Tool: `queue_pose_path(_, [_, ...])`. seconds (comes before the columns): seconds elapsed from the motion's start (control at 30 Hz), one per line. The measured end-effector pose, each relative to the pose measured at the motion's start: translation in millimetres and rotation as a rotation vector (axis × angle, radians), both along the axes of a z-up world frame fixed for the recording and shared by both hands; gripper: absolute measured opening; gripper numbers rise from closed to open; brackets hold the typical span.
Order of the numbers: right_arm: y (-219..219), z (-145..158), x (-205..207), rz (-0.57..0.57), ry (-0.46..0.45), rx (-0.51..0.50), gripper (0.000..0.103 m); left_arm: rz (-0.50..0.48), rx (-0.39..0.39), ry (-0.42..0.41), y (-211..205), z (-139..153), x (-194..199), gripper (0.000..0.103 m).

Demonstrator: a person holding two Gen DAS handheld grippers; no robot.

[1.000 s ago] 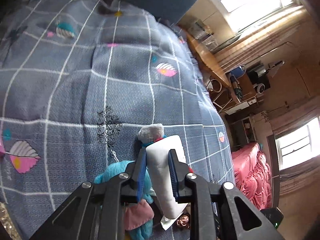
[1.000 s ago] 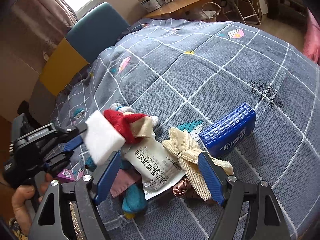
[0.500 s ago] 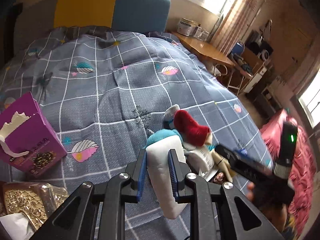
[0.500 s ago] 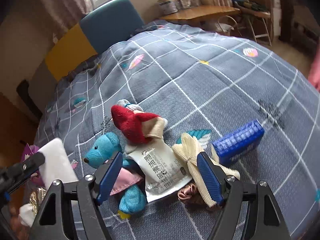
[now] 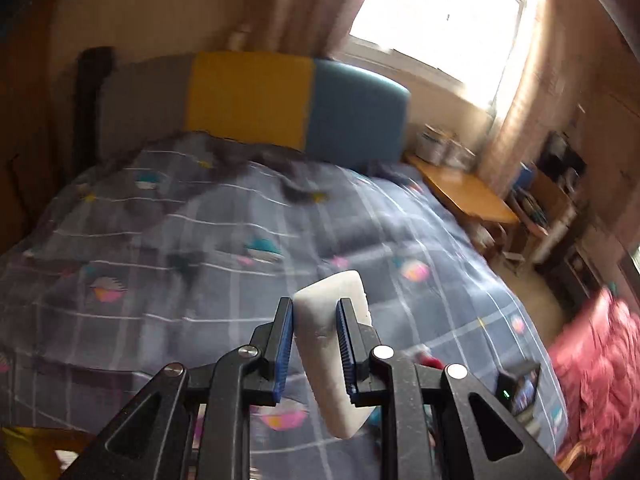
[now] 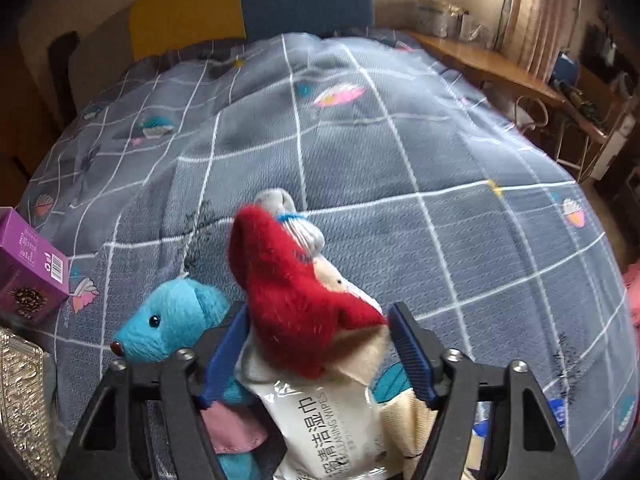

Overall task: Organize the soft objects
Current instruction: 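Carry the sponge into the tray with the left tool while the right tool grasps the red hat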

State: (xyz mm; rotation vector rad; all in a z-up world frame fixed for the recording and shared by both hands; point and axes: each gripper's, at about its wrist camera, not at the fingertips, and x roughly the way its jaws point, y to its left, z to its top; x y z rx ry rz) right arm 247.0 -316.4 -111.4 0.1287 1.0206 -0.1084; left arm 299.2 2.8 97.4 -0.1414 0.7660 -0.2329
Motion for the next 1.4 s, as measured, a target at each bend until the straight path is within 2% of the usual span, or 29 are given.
queue_pose_path(0.1, [1,-6,-3,0.001,-0.004,0.004,0.043,0.136,0.005,0.001,68,-1,-1,0.021])
queue_pose_path(0.13, [4,-8,-4,0.005,-0.004,-0.006,0.039,0.177,0.01,0.004,90,-4,-5,0.021])
queue_pose_path(0.33, [8,-2,-11,0.017,-0.026,-0.009,0.036,0.398,0.032,0.047,213,-39,-66,0.021])
queue_pose_path(0.5, [11,7,-17,0.004,-0.053,-0.028,0.033,0.495,-0.001,0.099,273,-79,-128,0.021])
queue_pose_path(0.63, [20,18,-27,0.02,-0.075,-0.035,0.032,0.518,-0.052,0.158,297,-115,-171,0.021])
queue_pose_path(0.77, [36,26,-40,0.057,-0.082,-0.072,0.031,0.522,-0.067,0.214,307,-142,-199,0.021])
queue_pose_path(0.97, [48,27,-52,0.065,-0.059,-0.083,0.031,0.598,0.034,0.269,312,-172,-222,0.03])
queue_pose_path(1.07, [50,26,-53,0.062,-0.04,-0.063,0.031,0.591,0.076,0.275,307,-176,-230,0.036])
queue_pose_path(1.23, [48,32,-53,0.045,-0.029,0.003,0.031,0.55,0.094,0.215,287,-166,-246,0.043])
queue_pose_path(1.3, [52,38,-50,0.045,-0.03,0.016,0.031,0.524,0.094,0.189,277,-161,-252,0.053])
queue_pose_path(1.4, [57,47,-44,0.044,-0.031,0.032,0.03,0.49,0.067,0.169,266,-155,-256,0.059])
